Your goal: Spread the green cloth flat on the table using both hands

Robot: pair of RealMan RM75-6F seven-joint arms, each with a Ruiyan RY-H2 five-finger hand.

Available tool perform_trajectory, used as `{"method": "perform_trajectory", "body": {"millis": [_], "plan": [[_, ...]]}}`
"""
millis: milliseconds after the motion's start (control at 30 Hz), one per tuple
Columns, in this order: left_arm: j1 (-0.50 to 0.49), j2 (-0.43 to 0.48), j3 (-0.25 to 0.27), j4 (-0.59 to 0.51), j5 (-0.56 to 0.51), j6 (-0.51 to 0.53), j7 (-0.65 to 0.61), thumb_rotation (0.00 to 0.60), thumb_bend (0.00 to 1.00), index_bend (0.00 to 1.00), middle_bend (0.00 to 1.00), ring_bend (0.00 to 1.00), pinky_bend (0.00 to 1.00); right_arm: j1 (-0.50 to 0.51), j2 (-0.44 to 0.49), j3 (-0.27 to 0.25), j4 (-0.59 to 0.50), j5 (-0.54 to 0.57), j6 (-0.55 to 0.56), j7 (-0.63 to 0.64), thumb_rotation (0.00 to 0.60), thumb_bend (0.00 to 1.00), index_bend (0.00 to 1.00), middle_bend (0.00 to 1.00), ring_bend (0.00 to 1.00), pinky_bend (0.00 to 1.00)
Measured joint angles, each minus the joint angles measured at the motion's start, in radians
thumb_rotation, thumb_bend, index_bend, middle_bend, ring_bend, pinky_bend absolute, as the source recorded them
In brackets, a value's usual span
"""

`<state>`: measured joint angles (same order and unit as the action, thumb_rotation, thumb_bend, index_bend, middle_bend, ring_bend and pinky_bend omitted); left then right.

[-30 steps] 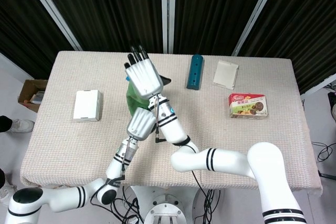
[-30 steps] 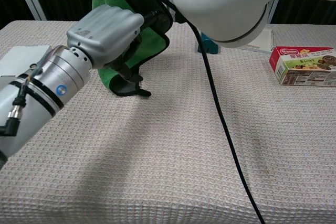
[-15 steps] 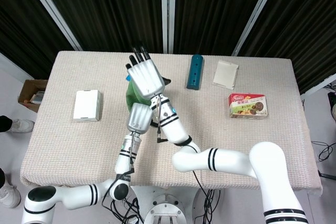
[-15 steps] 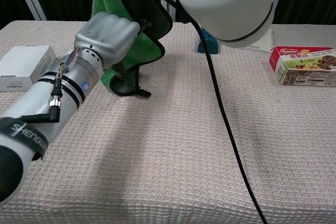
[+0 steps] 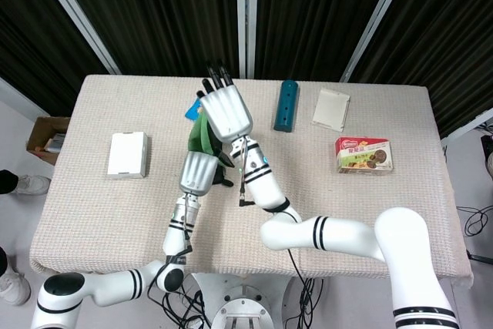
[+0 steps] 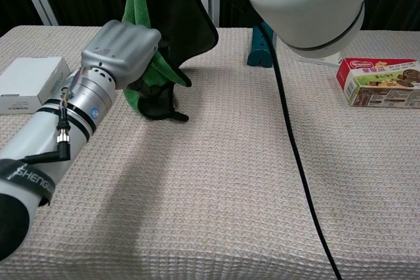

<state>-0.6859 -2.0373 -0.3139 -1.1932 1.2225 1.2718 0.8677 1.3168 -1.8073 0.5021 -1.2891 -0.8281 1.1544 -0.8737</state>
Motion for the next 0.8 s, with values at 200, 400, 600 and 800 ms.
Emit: {"method": "perform_trajectory", "body": {"millis": [200,400,600,800], "plan": [[0.03,0.037,0.04,-0.004,0.038,0.044,-0.045,0.6,0.26,0.48,0.85,0.93,0.88,-0.03,0.035,-0.018,-0.034,-0.005,0.003,0.018,0.6,0.55,0.75,0.3,0.01,0.0],[0.083,0.121,0.077,-0.059,0.035,0.052,-0.081,0.6,0.26,0.32,0.78,0.88,0.85,-0.073,0.084,-0.043,-0.095,-0.012,0.006,0.041,0.6,0.54,0.75,0.3,0.01,0.0],[0.123,0.2,0.09,-0.161,-0.022,0.022,-0.118,0.6,0.2,0.23,0.65,0.78,0.82,-0.094,0.116,-0.064,-0.143,-0.005,0.001,0.041,0.6,0.55,0.75,0.3,0.01,0.0],[0.159,0.267,0.076,-0.268,-0.086,-0.029,-0.264,0.6,0.14,0.22,0.44,0.55,0.8,-0.09,0.117,-0.067,-0.155,0.025,-0.006,0.025,0.6,0.55,0.75,0.3,0.01,0.0]]}}
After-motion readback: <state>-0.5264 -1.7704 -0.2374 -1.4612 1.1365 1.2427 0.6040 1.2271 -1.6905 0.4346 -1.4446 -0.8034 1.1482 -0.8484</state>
